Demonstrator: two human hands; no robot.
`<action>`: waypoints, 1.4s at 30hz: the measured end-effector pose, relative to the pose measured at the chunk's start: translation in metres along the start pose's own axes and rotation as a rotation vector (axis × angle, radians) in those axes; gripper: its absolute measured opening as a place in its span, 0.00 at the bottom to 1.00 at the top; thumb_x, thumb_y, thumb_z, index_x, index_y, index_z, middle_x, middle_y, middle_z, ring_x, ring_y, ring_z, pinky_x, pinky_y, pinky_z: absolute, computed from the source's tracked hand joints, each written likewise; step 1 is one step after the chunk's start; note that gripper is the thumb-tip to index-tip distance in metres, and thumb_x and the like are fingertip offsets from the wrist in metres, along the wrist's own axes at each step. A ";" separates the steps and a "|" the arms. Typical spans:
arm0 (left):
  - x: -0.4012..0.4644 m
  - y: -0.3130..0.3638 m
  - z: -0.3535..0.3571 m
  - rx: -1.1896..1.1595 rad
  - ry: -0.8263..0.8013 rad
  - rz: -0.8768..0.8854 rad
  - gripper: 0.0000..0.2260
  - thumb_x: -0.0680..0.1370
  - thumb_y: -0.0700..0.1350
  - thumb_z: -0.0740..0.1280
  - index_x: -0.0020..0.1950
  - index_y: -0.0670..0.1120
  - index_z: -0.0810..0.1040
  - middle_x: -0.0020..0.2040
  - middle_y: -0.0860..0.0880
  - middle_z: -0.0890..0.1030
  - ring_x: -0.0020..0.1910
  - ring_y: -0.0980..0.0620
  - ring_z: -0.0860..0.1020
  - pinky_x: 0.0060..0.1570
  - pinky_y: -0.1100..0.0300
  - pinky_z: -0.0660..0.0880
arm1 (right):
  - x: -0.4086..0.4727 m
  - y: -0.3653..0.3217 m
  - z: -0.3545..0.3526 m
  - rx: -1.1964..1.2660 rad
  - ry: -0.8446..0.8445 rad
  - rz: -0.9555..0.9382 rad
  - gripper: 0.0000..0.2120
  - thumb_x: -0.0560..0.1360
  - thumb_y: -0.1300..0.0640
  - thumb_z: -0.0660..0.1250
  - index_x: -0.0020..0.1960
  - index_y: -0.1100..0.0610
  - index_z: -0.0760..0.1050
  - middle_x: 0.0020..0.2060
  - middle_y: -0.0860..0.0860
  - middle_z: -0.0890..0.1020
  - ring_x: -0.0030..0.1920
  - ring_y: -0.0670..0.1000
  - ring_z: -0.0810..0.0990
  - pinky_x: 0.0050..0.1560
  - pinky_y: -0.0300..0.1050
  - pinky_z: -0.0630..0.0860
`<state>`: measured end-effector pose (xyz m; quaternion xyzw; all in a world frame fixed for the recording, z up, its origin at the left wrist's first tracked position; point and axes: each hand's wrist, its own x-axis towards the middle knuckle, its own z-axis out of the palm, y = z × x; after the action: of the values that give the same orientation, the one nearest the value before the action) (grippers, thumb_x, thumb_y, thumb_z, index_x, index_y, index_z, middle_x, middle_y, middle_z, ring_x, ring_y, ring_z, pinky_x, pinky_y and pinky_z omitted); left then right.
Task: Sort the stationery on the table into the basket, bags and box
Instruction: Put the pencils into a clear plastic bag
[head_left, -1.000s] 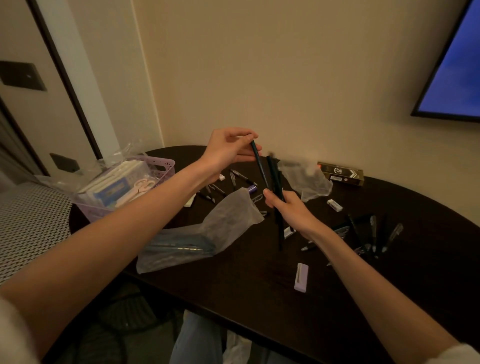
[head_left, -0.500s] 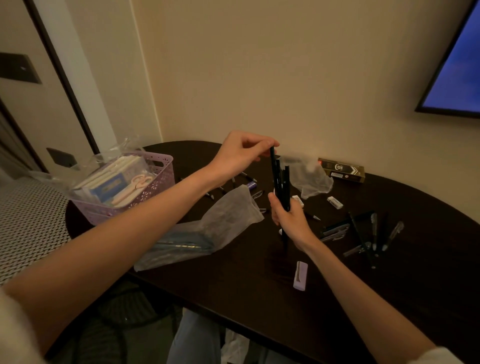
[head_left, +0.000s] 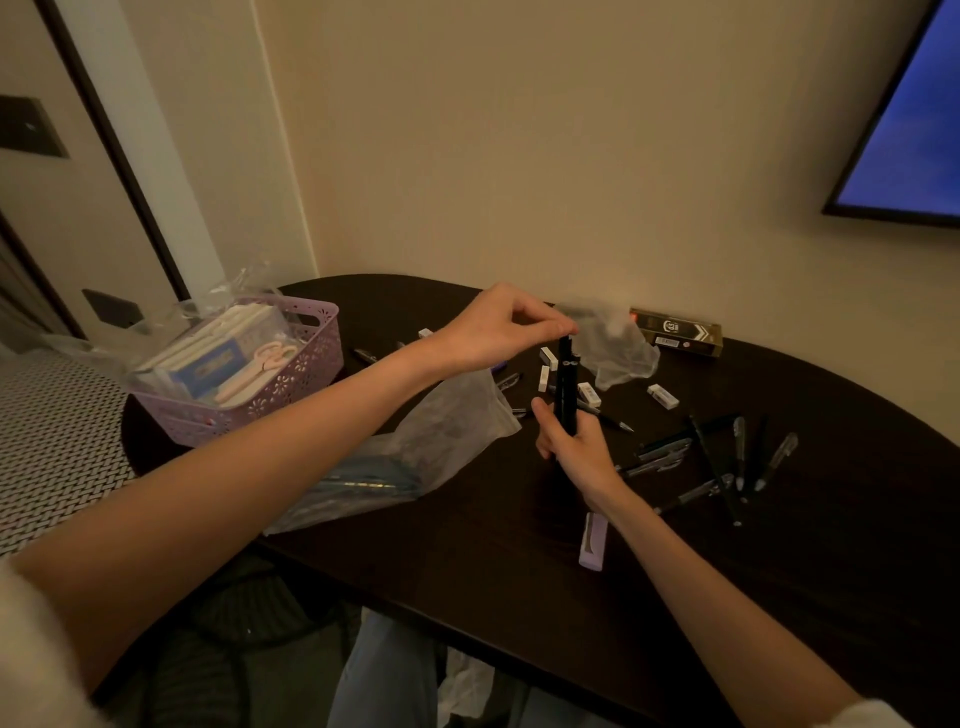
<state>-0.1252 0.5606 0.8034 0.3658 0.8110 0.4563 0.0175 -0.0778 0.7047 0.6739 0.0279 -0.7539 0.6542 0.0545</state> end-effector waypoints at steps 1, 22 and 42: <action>0.000 0.001 0.000 0.004 -0.012 0.003 0.12 0.80 0.42 0.65 0.61 0.40 0.79 0.60 0.46 0.81 0.60 0.56 0.78 0.63 0.63 0.72 | 0.000 0.000 -0.001 0.000 0.007 -0.008 0.15 0.79 0.52 0.62 0.36 0.57 0.69 0.25 0.47 0.70 0.28 0.45 0.70 0.38 0.42 0.71; -0.004 -0.055 0.002 0.642 0.138 -0.623 0.22 0.71 0.65 0.68 0.33 0.48 0.69 0.31 0.52 0.73 0.32 0.54 0.72 0.38 0.59 0.71 | 0.008 -0.025 -0.021 -0.481 0.011 0.078 0.22 0.81 0.51 0.56 0.30 0.57 0.73 0.29 0.52 0.76 0.35 0.50 0.76 0.47 0.48 0.72; -0.034 -0.044 -0.020 -0.074 0.084 -0.626 0.10 0.80 0.46 0.63 0.48 0.40 0.80 0.32 0.49 0.77 0.28 0.57 0.74 0.28 0.66 0.70 | 0.044 -0.071 0.023 0.275 -0.005 0.264 0.09 0.78 0.58 0.64 0.50 0.65 0.77 0.45 0.58 0.83 0.39 0.51 0.84 0.41 0.44 0.82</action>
<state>-0.1330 0.5108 0.7714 0.0785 0.8671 0.4726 0.1368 -0.1143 0.6728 0.7455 -0.0624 -0.6545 0.7525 -0.0380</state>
